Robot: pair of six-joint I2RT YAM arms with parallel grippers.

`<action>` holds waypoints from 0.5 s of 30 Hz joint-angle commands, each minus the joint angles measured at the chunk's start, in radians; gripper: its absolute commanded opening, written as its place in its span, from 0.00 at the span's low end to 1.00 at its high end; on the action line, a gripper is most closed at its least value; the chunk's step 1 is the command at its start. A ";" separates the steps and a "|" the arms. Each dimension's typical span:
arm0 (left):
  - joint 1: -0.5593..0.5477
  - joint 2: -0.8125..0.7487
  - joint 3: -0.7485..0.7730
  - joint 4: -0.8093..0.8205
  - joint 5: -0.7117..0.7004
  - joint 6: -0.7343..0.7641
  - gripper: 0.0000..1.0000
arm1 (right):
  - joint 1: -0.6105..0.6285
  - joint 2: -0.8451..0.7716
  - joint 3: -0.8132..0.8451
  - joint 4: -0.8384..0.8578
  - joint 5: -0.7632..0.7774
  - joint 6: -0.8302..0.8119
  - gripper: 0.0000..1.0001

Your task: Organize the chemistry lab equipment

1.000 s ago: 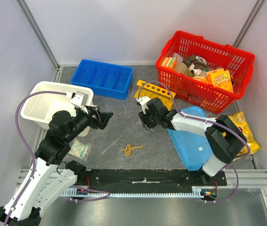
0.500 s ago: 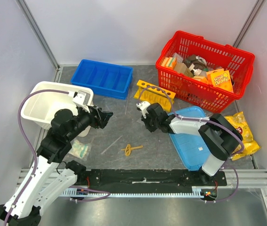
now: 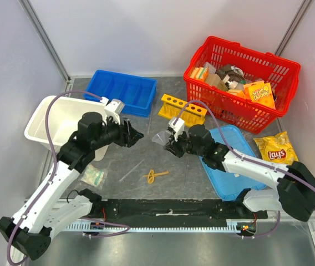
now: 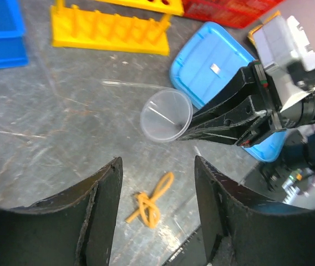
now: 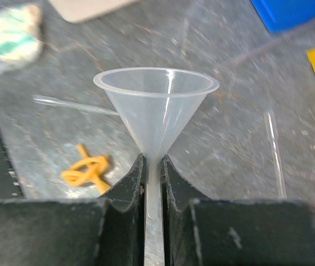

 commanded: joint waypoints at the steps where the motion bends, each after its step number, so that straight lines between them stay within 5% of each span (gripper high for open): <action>1: -0.002 0.062 0.085 0.014 0.217 -0.058 0.59 | 0.025 -0.085 -0.017 0.075 -0.115 0.035 0.09; 9: -0.002 0.186 0.077 0.071 0.455 -0.034 0.54 | 0.039 -0.088 -0.003 0.073 -0.129 0.063 0.10; 15: -0.001 0.234 0.056 0.083 0.471 -0.015 0.51 | 0.045 -0.078 0.013 0.078 -0.134 0.077 0.10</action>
